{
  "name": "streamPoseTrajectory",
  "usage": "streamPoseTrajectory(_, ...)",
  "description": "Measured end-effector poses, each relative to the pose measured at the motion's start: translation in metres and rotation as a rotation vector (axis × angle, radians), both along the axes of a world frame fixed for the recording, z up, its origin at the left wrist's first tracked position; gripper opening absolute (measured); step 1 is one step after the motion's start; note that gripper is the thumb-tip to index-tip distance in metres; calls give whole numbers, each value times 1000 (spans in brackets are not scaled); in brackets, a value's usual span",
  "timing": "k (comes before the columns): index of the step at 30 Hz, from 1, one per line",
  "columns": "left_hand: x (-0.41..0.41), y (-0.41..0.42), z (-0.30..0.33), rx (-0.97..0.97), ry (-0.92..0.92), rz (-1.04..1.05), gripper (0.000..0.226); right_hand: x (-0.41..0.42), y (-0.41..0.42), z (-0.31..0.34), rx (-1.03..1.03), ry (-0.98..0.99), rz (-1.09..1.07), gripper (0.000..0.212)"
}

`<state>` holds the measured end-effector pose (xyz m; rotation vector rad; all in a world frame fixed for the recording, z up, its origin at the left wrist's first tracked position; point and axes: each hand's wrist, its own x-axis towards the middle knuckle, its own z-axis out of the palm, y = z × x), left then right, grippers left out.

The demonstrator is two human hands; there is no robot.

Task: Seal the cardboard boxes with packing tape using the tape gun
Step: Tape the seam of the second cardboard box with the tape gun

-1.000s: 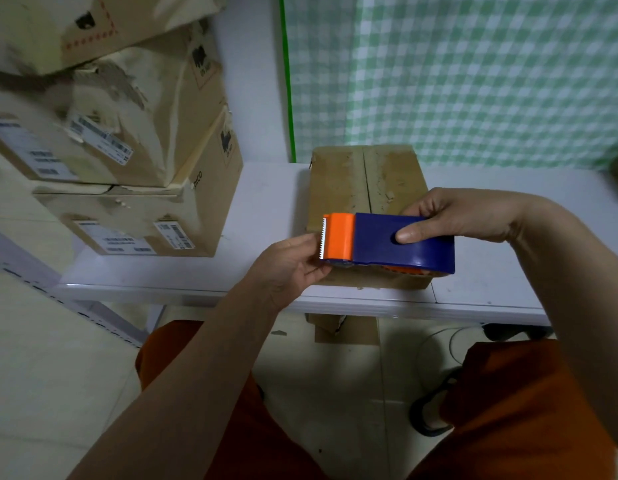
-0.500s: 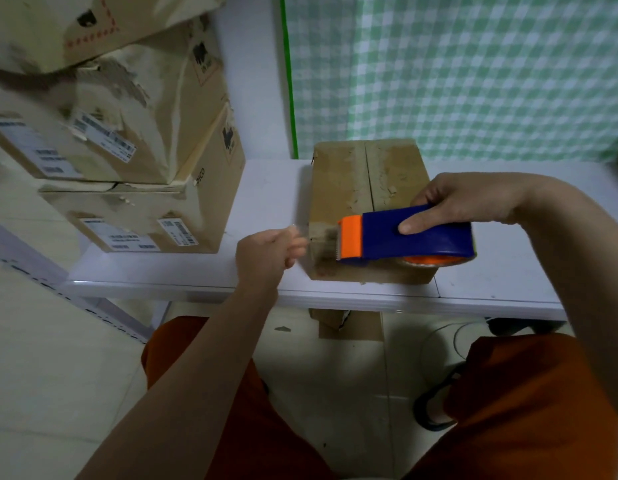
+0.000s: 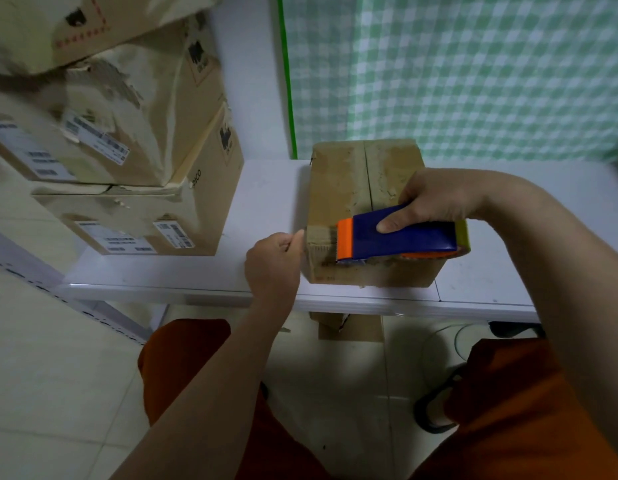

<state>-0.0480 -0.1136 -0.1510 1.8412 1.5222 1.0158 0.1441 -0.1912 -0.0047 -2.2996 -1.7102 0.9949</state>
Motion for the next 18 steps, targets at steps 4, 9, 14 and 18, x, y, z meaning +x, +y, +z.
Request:
streamPoseTrajectory(4, -1, 1, 0, 30, 281, -30, 47, 1, 0, 1, -10, 6, 7, 43)
streamPoseTrajectory(9, -6, 9, -12, -182, 588, -124, 28, 3, -3, -1, -8, 17, 10, 43)
streamPoseTrajectory(14, -14, 13, -7, 268, -2, -227, 14, 3, -3, -1, -4, 5, 27, 43)
streamPoseTrajectory(18, -7, 16, 7, 159, -79, -498, 16, 3, -1, -1, -10, -5, 33, 41)
